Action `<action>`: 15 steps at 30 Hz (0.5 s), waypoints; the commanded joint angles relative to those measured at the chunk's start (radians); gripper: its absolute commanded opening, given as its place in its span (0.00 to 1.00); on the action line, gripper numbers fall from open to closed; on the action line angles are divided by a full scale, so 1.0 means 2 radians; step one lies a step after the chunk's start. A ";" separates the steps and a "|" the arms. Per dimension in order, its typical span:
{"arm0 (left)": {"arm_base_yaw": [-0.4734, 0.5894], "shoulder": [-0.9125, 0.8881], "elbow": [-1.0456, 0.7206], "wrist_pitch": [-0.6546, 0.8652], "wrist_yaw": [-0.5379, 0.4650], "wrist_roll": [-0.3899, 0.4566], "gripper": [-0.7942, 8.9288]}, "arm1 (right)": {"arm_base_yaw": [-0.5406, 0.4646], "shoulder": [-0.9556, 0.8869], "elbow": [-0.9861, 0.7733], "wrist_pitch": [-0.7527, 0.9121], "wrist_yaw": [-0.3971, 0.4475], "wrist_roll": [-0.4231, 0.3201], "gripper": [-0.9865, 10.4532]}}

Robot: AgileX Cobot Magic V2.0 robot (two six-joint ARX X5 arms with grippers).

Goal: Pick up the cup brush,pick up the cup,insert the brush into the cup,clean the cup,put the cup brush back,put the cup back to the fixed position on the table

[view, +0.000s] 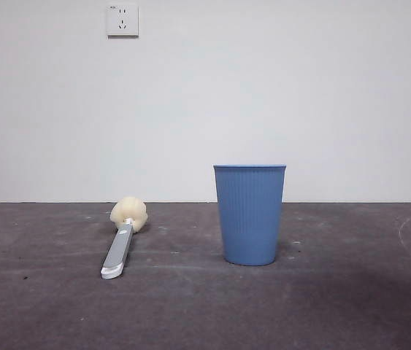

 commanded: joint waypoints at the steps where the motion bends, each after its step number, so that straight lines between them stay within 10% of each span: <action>1: 0.000 -0.001 0.027 -0.011 0.006 -0.022 0.08 | 0.000 0.012 0.028 0.005 -0.009 0.018 0.08; 15: 0.000 0.083 0.212 -0.143 0.067 -0.022 0.08 | 0.001 0.173 0.262 -0.117 -0.133 -0.035 0.08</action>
